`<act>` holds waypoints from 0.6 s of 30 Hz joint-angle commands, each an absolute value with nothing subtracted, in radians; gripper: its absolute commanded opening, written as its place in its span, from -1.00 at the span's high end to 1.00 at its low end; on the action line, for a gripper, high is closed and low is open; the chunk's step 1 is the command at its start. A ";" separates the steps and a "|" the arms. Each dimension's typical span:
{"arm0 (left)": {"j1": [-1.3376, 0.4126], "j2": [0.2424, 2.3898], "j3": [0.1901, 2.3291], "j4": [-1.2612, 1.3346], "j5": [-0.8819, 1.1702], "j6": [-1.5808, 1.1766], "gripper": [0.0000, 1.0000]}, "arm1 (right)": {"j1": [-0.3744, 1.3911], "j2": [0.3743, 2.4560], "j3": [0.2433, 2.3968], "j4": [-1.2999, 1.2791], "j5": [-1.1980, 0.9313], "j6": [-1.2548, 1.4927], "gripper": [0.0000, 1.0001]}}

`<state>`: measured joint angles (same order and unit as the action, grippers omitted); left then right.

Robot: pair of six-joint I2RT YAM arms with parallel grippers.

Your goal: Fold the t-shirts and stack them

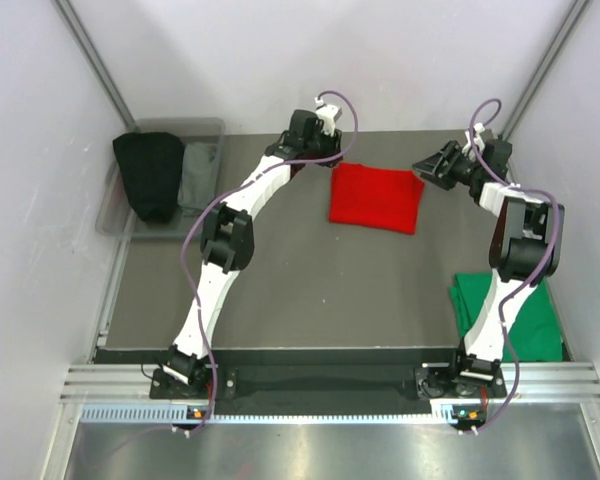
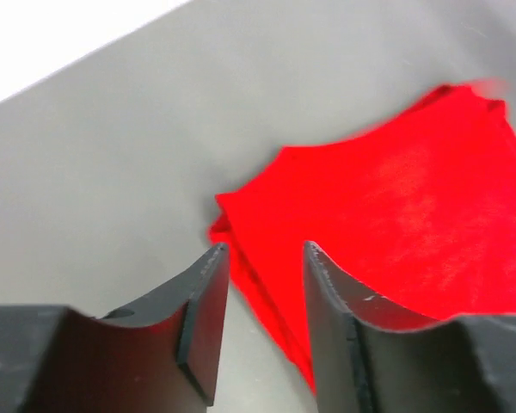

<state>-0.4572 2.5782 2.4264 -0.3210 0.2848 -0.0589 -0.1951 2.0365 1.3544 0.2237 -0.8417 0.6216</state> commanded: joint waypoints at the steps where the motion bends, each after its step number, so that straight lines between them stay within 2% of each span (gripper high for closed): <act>1: -0.443 2.531 2.456 -0.262 0.181 -0.069 0.05 | -0.210 2.030 1.436 0.281 -0.937 0.562 -0.37; 2: -0.445 2.505 2.422 -0.256 0.170 -0.081 0.03 | -0.210 2.007 1.443 0.253 -0.943 0.537 -0.60; 3: -0.445 2.435 2.319 -0.215 0.154 -0.096 0.01 | -0.212 1.994 1.451 0.173 -0.940 0.476 -0.68; 5: -0.442 2.369 2.223 -0.195 0.150 -0.120 -0.02 | -0.213 1.948 1.459 0.080 -0.911 0.404 -0.81; 8: -0.442 2.293 2.149 -0.256 0.201 -0.115 -0.02 | -0.215 1.916 1.428 -0.070 -0.836 0.284 -0.90; 9: -0.442 2.261 2.104 -0.265 0.222 -0.114 -0.01 | -0.215 1.910 1.416 -0.110 -0.824 0.264 -0.99; 13: -0.440 2.211 2.003 -0.311 0.348 -0.162 0.03 | -0.215 1.920 1.350 -0.159 -0.776 0.241 -0.99; 18: -0.422 2.239 1.956 -0.203 0.671 -0.320 0.13 | -0.215 2.002 1.339 -0.190 -0.752 0.251 -0.99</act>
<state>-0.4343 2.2616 1.9862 -0.2893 0.4320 -0.2039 -0.2031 1.9617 1.3403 -0.1501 -0.7742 0.2832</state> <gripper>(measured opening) 0.441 0.993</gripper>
